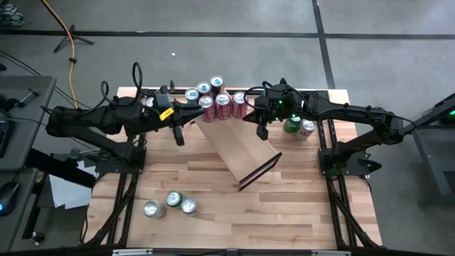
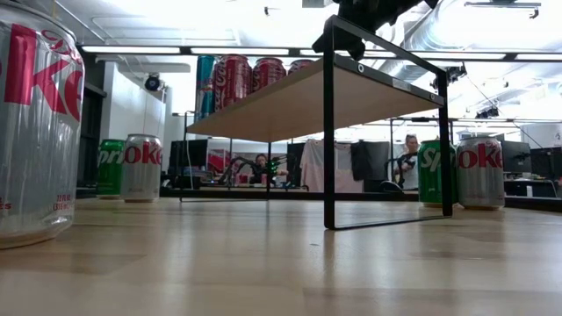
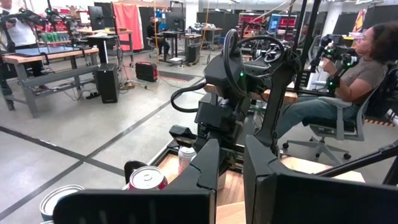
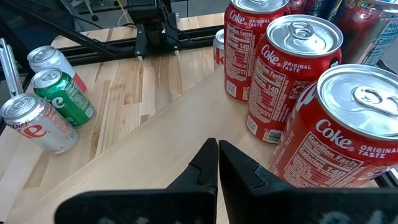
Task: Place canned beverage on shelf
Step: Put the red soda can on the shelf aligned with the other red soda cans
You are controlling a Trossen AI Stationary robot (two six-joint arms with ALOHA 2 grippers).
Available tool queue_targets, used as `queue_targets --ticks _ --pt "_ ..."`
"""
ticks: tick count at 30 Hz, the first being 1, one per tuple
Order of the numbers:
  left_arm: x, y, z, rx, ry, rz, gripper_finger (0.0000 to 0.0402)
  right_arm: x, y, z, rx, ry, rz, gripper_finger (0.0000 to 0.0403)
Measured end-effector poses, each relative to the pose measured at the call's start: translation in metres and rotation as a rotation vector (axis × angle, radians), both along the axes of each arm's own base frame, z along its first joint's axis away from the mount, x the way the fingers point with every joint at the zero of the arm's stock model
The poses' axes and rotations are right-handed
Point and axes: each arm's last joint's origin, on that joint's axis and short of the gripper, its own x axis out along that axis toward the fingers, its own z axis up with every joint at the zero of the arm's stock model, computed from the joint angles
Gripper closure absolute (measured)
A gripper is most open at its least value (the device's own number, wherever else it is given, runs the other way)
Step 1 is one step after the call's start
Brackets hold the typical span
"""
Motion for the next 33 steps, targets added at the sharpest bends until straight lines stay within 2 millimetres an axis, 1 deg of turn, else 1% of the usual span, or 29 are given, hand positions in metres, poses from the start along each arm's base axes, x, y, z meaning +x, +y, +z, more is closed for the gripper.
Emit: queue_targets --ticks 16,17,19,21,24,26,28,31,33 --pt "-0.001 0.0 -0.001 0.003 0.014 -0.006 0.0401 0.0 0.0 0.0 -0.002 0.005 -0.005 0.0403" --pt "-0.003 -0.001 -0.002 0.014 0.035 -0.018 0.0401 -0.002 0.0 0.0 -0.005 0.015 -0.016 0.0403" --pt "-0.015 0.0 -0.003 0.021 0.077 -0.029 0.0401 -0.008 0.0 0.002 -0.016 0.036 -0.059 0.0403" --pt "-0.03 0.001 0.0 -0.021 0.06 -0.033 0.0401 -0.016 -0.002 0.004 -0.012 0.065 -0.117 0.0403" --pt "-0.047 0.002 0.001 -0.062 0.04 -0.027 0.0401 -0.019 -0.006 0.004 0.03 0.066 -0.177 0.0403" --pt "-0.053 0.003 -0.005 -0.058 0.044 -0.008 0.0401 -0.017 -0.01 0.004 0.049 0.045 -0.229 0.0403" --pt "-0.054 0.004 -0.015 -0.064 0.05 0.021 0.0401 -0.012 -0.013 0.001 0.056 0.033 -0.285 0.0403" --pt "-0.051 0.004 -0.038 -0.096 0.055 0.033 0.0401 -0.004 -0.016 -0.009 0.09 0.068 -0.309 0.0403" --pt "-0.048 0.003 -0.052 -0.133 0.035 0.035 0.0401 -0.003 -0.016 -0.013 0.105 0.089 -0.301 0.0403"
